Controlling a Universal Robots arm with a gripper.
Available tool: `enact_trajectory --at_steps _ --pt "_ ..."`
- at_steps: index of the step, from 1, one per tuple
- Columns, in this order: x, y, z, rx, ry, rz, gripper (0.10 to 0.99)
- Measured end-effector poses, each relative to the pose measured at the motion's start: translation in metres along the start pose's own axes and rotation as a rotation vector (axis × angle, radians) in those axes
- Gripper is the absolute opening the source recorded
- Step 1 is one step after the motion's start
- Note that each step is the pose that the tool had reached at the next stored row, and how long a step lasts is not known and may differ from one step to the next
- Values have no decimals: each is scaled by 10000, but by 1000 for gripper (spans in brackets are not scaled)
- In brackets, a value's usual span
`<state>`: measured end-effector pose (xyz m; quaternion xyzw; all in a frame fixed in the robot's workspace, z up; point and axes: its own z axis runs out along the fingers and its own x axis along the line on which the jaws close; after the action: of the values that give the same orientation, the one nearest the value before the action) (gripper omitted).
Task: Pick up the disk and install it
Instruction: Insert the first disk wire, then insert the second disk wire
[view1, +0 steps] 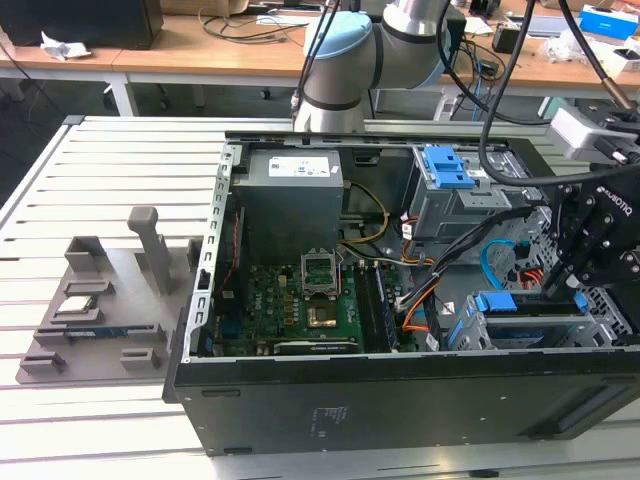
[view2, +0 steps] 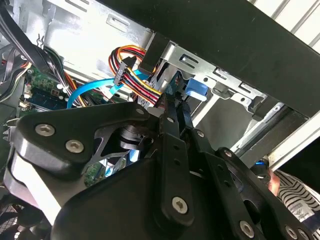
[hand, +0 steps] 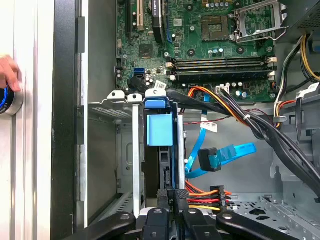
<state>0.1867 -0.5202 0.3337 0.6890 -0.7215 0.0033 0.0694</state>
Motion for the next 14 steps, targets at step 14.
enact_trajectory --at_steps 14 --pt "31 44 -470 11 9 2 114"
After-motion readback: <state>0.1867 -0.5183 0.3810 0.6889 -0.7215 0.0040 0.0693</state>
